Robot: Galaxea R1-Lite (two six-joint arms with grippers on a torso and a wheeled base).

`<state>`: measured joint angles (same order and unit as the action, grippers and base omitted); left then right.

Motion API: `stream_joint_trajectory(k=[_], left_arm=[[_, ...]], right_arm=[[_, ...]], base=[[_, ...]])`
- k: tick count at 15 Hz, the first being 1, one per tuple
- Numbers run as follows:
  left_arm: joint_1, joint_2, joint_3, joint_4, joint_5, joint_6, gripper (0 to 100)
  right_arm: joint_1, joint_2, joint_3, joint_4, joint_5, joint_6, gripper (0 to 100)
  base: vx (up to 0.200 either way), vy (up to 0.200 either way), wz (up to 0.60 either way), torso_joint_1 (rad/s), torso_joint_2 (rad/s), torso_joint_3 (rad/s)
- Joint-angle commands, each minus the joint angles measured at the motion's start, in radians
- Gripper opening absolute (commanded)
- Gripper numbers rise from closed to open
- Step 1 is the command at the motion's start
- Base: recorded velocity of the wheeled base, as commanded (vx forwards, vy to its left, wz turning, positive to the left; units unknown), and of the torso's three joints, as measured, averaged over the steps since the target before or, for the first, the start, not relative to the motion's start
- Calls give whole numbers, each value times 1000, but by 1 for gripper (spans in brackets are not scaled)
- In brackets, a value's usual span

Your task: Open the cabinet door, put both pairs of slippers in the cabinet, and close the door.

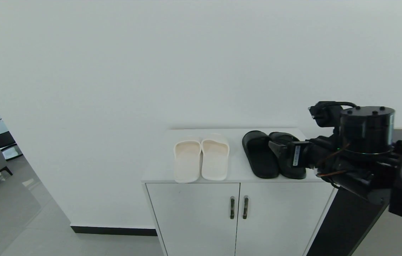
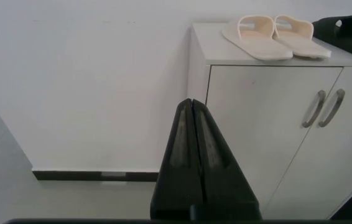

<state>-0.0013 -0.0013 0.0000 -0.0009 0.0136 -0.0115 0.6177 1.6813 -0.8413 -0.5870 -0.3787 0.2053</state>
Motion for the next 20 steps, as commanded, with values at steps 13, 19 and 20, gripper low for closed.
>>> stream_joint_trajectory(k=[13,19,20], left_arm=[[0,1,0,-1,0,-1,0],[0,1,0,-1,0,-1,0],[0,1,0,-1,0,-2,0]], right_arm=[[-133,410,-259,-82,-16,-30,100],[-153,517,-374,-79,-16,-32,100],[-154,538,-400,-79,-16,-38,100]], base=[[0,0,0,0,0,0],[0,0,0,0,0,0],[0,0,0,0,0,0]])
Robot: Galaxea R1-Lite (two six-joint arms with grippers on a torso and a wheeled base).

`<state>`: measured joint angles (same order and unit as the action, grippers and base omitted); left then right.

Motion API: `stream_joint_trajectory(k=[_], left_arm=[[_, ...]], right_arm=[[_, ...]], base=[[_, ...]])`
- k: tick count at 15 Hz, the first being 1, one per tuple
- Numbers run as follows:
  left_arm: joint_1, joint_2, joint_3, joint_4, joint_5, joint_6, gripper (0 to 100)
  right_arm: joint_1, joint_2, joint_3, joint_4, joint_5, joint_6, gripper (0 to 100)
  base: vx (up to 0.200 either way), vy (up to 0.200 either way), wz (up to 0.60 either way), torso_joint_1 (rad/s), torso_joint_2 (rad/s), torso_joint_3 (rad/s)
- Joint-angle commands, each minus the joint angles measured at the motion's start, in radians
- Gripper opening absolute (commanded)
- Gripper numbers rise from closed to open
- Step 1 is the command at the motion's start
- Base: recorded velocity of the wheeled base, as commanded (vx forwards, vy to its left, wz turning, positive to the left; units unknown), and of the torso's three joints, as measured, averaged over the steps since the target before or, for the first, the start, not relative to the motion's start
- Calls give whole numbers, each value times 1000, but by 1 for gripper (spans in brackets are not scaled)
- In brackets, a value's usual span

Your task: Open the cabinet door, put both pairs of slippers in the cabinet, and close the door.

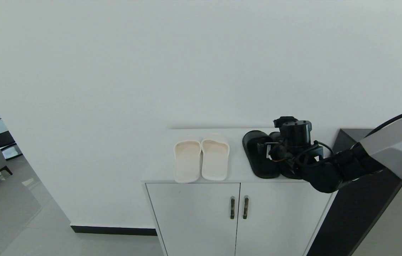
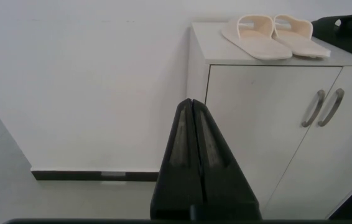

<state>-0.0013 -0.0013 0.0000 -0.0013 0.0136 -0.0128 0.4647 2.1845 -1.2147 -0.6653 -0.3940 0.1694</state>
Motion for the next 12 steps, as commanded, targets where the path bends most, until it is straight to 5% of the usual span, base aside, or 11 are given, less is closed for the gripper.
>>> stream_joint_trajectory(k=[1,8,9,12], left_arm=[[0,1,0,0,0,-1,0],[0,1,0,0,0,-1,0],[0,1,0,0,0,-1,0],[0,1,0,0,0,-1,0]], right_arm=[[-9,54,-51,0,0,-10,100],[-52,115,-167,49,1,-11,100],[-52,129,-190,50,1,-11,0],[-51,135,-220,59,1,-11,0]], base=[[0,0,0,0,0,0],[0,0,0,0,1,7],[0,0,0,0,0,0],[0,0,0,0,0,0]])
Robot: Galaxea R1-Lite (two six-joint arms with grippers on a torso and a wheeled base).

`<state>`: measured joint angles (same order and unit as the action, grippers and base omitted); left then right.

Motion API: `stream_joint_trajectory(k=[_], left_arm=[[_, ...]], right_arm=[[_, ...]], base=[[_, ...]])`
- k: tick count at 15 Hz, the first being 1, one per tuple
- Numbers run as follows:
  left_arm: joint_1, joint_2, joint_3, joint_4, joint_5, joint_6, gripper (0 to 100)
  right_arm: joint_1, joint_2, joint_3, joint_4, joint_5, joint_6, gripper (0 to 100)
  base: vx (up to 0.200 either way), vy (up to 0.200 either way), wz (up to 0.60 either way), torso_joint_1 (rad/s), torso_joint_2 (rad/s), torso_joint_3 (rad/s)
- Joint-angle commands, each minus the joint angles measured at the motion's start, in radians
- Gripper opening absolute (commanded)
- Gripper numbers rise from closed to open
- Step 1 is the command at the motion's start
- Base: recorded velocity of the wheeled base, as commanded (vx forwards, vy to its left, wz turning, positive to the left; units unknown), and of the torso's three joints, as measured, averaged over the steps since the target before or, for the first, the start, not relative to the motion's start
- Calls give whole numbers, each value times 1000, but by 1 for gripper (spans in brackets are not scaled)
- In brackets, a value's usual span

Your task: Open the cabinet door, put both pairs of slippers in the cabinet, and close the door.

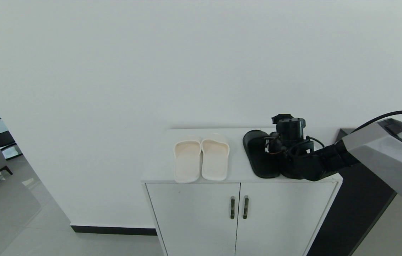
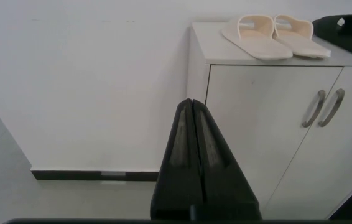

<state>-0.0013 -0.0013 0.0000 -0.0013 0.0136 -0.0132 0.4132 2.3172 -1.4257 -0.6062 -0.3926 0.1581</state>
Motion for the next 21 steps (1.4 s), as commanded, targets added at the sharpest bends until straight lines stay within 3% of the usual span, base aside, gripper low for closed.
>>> stream_joint_trajectory(k=[1,5,10,13,17,21], left_arm=[[1,1,0,0,0,-1,0],[0,1,0,0,0,-1,0],[0,1,0,0,0,-1,0],[1,1,0,0,0,-1,0],[0,1,0,0,0,-1,0],[0,1,0,0,0,-1,0]], right_arm=[[1,-1,-9,2,0,0,0],[15,-55,24,2,0,1,0],[111,-285,242,-1,78,6,0],[223,-515,459,-1,261,26,0],[342,-679,640,-1,337,43,0],[355,-845,811,0,540,52,0]], base=[[0,0,0,0,0,0],[0,0,0,0,0,0],[0,0,0,0,0,0],[0,0,0,0,0,0],[0,0,0,0,0,0],[0,0,0,0,0,0]])
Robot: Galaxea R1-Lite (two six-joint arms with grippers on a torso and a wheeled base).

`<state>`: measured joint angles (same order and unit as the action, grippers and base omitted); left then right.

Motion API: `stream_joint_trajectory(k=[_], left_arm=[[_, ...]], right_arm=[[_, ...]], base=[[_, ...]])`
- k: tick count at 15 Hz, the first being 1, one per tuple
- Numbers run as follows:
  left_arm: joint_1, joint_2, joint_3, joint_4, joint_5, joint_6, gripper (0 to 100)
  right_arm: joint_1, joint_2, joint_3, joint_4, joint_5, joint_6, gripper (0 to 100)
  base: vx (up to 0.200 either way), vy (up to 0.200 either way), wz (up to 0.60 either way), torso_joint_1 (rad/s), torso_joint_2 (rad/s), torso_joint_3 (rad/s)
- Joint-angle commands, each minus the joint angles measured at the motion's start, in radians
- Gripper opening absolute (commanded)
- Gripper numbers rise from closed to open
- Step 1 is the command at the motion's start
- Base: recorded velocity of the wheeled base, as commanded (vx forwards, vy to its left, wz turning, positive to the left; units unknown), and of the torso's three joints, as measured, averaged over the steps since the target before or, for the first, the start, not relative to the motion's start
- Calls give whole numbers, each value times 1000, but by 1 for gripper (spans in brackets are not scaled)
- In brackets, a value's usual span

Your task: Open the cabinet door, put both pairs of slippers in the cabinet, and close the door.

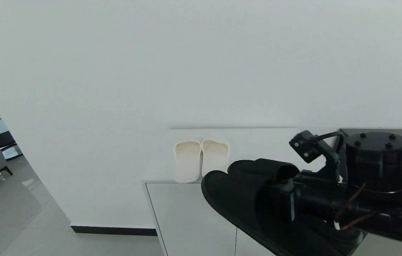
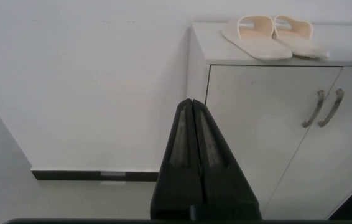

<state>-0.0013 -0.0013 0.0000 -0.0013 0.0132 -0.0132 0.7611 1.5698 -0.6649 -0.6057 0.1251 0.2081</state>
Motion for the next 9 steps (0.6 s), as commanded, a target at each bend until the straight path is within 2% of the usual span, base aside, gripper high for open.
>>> stream_joint_trajectory(k=[1,9], left_arm=[[0,1,0,0,1,1,0],[0,1,0,0,1,1,0]], right_arm=[[9,-105,53,0,30,4,0],[24,-96,84,-2,41,5,0]], base=[[-200,0,0,-2,2,7],[-200,0,0,0,-1,1]])
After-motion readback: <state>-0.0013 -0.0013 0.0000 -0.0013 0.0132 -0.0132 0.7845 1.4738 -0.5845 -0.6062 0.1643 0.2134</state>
